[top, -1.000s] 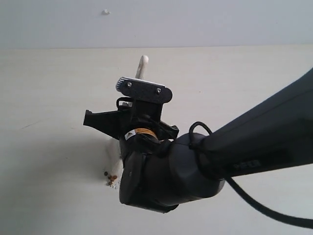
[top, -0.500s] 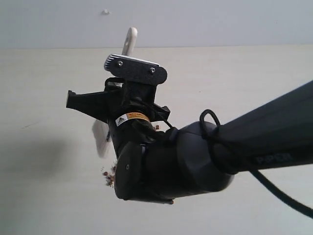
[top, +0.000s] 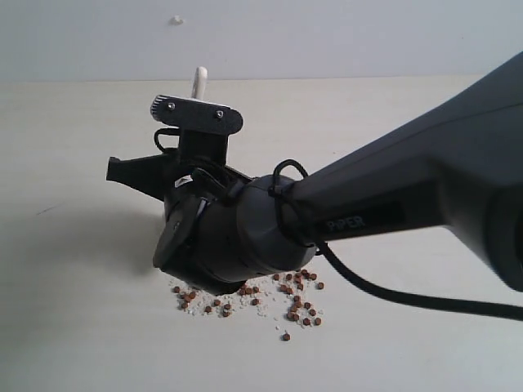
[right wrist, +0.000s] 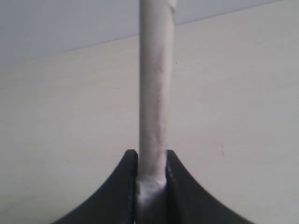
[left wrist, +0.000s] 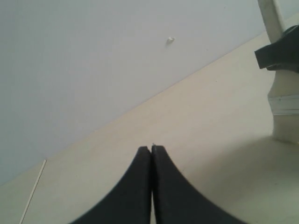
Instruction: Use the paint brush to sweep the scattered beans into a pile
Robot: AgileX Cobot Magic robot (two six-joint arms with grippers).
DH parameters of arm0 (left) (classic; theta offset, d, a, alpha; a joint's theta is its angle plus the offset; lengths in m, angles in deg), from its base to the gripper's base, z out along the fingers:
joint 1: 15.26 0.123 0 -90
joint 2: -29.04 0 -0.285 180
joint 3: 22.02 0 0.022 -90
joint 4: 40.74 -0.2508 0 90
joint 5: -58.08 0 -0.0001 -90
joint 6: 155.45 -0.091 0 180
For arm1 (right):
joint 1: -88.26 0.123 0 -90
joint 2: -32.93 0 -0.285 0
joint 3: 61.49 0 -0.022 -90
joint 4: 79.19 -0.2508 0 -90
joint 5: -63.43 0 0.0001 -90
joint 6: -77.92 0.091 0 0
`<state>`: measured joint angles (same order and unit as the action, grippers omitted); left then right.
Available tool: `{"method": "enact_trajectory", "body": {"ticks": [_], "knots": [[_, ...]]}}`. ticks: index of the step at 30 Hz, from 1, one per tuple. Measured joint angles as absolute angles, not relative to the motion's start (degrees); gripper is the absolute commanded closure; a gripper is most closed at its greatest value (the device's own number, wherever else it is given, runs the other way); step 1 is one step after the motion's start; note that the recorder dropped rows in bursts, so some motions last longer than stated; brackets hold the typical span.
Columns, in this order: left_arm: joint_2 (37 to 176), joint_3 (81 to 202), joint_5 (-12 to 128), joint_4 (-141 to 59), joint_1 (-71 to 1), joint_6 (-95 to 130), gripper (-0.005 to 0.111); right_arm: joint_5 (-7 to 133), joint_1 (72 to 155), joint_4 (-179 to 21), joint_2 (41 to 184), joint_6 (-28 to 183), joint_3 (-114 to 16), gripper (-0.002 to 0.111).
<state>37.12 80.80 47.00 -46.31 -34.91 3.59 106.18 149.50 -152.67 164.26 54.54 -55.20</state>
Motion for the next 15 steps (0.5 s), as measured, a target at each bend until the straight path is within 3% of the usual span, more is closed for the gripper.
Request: {"method": "enact_trajectory", "body": {"ticks": [15], "knots": [[37.12,80.80,47.00,-46.31,-34.91,3.59,0.107,113.78,149.50,-169.51,164.35,32.57,-55.31,0.108]]}}
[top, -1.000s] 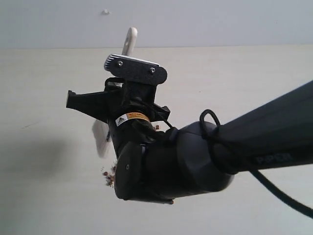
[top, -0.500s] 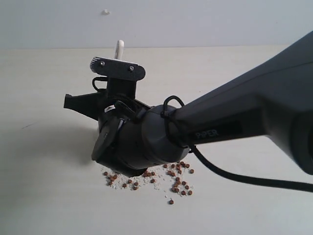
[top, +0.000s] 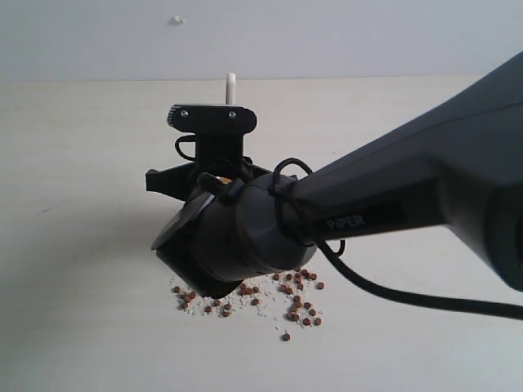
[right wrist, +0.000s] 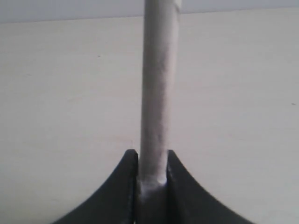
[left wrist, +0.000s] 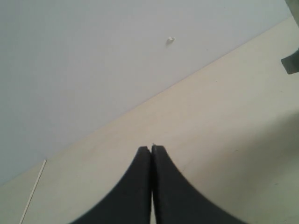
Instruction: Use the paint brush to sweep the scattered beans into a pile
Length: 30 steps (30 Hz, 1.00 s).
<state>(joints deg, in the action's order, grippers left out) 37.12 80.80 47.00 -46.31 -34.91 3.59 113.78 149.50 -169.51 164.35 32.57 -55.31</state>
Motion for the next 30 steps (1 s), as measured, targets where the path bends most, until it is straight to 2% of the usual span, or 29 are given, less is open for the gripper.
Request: {"method": "enact_trajectory", "body": {"ticks": [11,20,25,30], "knots": [[37.12,80.80,47.00,-46.31,-34.91,3.59,0.107,111.93,149.90,-168.69,160.80,29.72,-55.31,0.108],[37.12,80.80,47.00,-46.31,-34.91,3.59,0.107,97.57,150.17,-164.81,155.40,24.53,-55.31,0.108],[37.12,80.80,47.00,-46.31,-34.91,3.59,0.107,90.06,150.17,-162.00,156.23,28.13,-53.49,0.108],[37.12,80.80,47.00,-46.31,-34.91,3.59,0.107,88.49,151.28,-155.86,156.99,34.83,-50.33,0.108]]}}
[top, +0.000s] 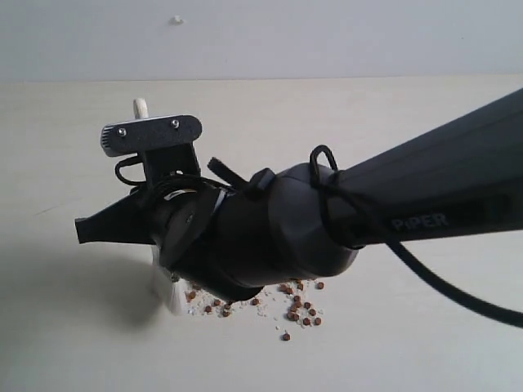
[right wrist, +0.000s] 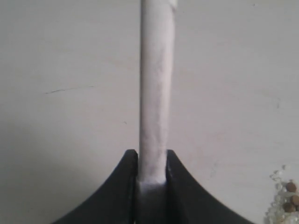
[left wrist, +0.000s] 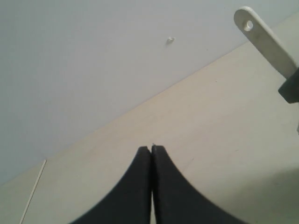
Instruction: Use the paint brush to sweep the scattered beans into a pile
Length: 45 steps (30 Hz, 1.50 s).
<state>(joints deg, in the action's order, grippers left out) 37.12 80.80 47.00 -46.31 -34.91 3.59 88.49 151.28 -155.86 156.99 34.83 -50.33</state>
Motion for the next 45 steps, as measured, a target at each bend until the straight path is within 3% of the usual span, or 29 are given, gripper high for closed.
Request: {"method": "enact_trajectory", "body": {"ticks": [18,36,45], "knots": [[37.12,80.80,47.00,-46.31,-34.91,3.59,0.107,87.72,155.16,-154.37,157.04,40.10,-49.31,0.108],[37.12,80.80,47.00,-46.31,-34.91,3.59,0.107,98.78,155.20,-155.80,156.79,42.59,-42.14,0.108],[37.12,80.80,47.00,-46.31,-34.91,3.59,0.107,103.15,155.20,-164.01,155.47,32.48,-41.78,0.108]]}}
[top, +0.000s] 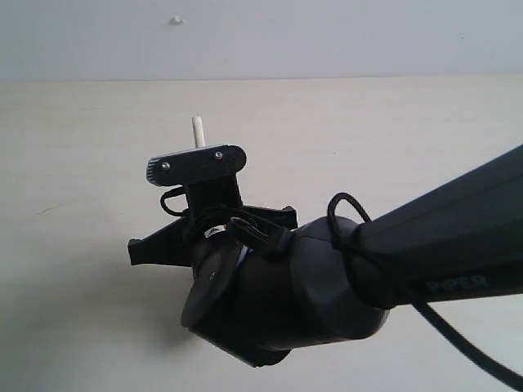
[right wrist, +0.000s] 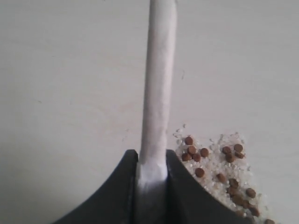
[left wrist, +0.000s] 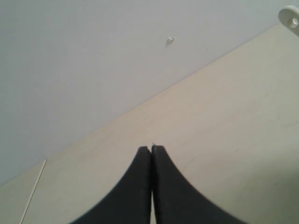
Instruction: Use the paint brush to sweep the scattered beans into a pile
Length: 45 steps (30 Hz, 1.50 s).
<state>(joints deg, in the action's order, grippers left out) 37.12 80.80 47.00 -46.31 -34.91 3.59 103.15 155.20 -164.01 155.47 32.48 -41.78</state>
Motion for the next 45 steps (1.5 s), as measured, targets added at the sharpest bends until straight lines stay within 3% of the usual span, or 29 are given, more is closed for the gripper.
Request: {"method": "enact_trajectory", "body": {"ticks": [14,21,25,29,35,45], "knots": [[37.12,80.80,47.00,-46.31,-34.91,3.59,0.107,94.03,155.43,-149.96,144.32,29.50,-39.06,0.108],[37.12,80.80,47.00,-46.31,-34.91,3.59,0.107,91.40,155.46,-120.02,132.16,47.89,-25.51,0.108],[37.12,80.80,47.00,-46.31,-34.91,3.59,0.107,100.06,155.46,-86.32,124.98,72.43,-15.67,0.108],[37.12,80.80,47.00,-46.31,-34.91,3.59,0.107,114.15,154.11,-67.58,120.04,81.99,-7.38,0.108],[37.12,80.80,47.00,-46.31,-34.91,3.59,0.107,119.37,149.03,-56.64,118.30,82.43,0.89,0.108],[37.12,80.80,47.00,-46.31,-34.91,3.59,0.107,123.40,137.08,-47.87,118.22,83.66,2.73,0.108]]}}
